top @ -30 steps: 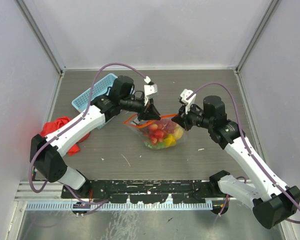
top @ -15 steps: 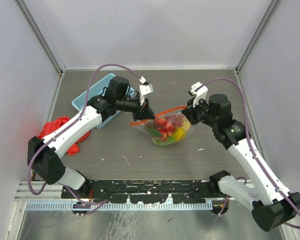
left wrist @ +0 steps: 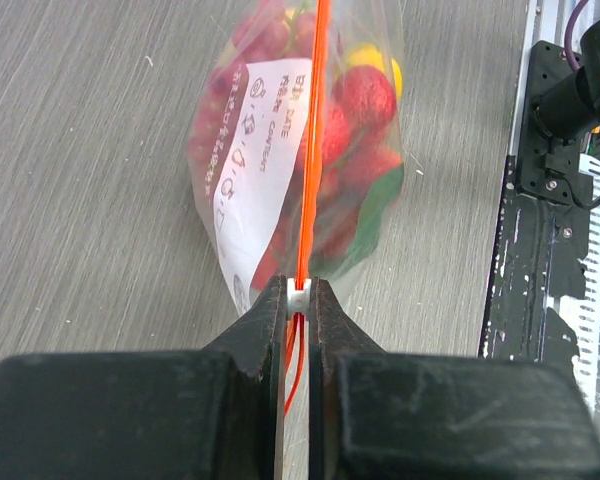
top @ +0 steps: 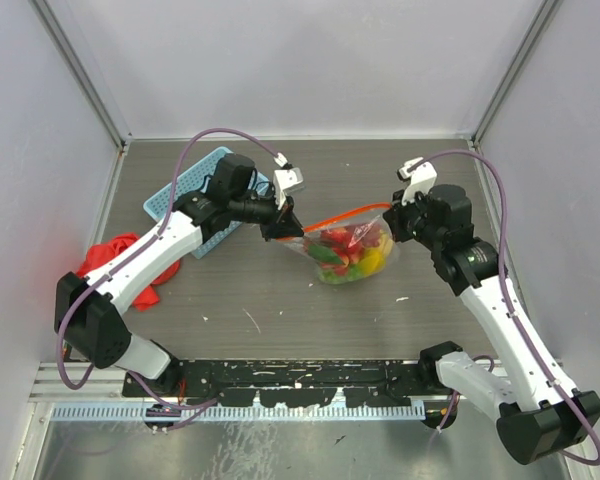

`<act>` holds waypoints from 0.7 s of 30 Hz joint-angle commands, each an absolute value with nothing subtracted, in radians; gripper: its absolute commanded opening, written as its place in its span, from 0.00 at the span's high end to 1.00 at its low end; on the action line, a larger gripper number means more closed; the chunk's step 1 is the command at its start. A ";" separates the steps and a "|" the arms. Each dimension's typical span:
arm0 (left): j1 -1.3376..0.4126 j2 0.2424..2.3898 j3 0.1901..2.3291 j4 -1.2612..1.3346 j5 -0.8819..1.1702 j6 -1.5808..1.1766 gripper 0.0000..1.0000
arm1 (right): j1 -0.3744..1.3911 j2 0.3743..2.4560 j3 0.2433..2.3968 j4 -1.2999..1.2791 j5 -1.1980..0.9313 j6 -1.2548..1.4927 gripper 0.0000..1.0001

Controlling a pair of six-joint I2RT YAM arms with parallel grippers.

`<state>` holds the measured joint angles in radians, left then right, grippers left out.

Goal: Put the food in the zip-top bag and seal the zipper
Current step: Zip the zipper food storage bag at the center of the board.

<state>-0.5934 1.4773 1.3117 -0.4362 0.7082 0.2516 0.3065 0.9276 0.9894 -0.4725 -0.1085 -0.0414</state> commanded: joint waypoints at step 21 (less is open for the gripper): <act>-0.519 1.557 1.346 -0.499 0.664 0.233 1.00 | 0.082 0.994 1.026 -0.358 -0.135 0.106 0.99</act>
